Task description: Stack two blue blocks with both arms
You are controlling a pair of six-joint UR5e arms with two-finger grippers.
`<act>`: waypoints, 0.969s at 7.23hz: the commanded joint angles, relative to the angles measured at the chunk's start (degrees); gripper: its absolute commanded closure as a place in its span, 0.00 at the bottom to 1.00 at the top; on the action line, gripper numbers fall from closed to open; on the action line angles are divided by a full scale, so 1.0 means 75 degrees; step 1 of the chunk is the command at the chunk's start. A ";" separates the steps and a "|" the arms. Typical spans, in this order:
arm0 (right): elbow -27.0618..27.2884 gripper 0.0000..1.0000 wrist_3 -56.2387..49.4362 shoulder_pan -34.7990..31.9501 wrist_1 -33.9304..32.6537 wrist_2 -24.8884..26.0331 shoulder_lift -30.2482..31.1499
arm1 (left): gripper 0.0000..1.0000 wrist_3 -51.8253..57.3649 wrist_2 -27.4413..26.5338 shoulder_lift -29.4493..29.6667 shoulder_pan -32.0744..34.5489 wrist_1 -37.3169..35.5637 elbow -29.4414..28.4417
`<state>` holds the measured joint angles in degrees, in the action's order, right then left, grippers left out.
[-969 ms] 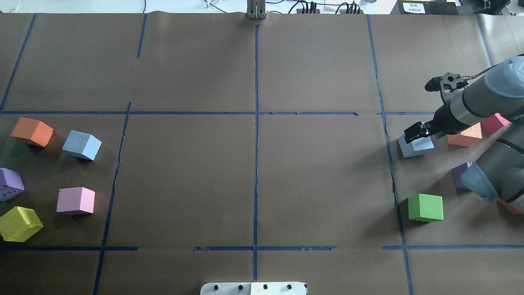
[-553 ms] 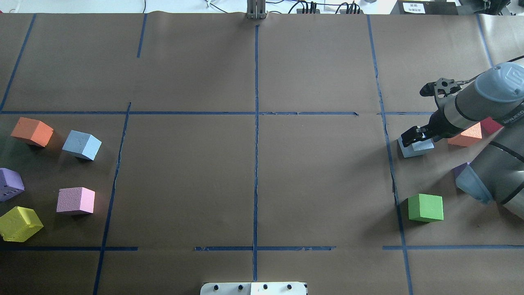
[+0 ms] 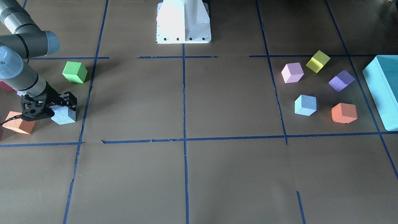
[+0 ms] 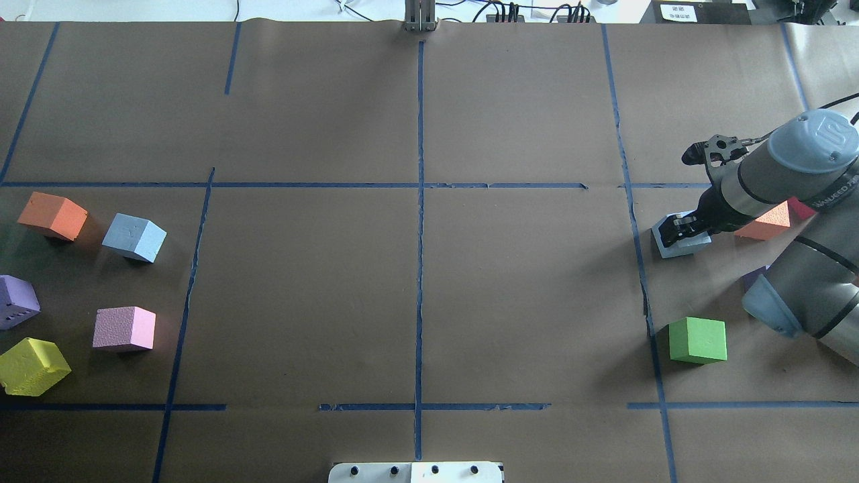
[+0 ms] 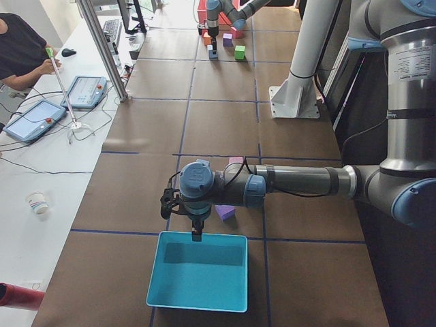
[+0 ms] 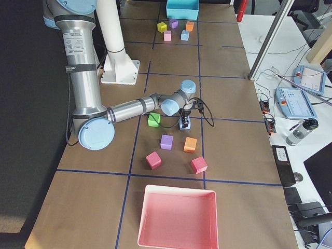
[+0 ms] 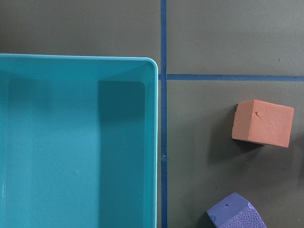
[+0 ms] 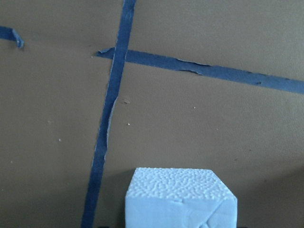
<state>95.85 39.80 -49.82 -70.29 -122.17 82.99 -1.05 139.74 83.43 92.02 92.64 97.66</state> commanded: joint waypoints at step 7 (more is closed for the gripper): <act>0.0525 1.00 0.2266 0.1013 -0.3660 0.0243 -0.3711 | 0.00 -0.0012 -0.0010 0.0009 0.0000 0.0000 0.0139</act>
<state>102.27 48.42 -46.64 -96.23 -122.07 61.56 -1.14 139.66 83.46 92.02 92.64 98.64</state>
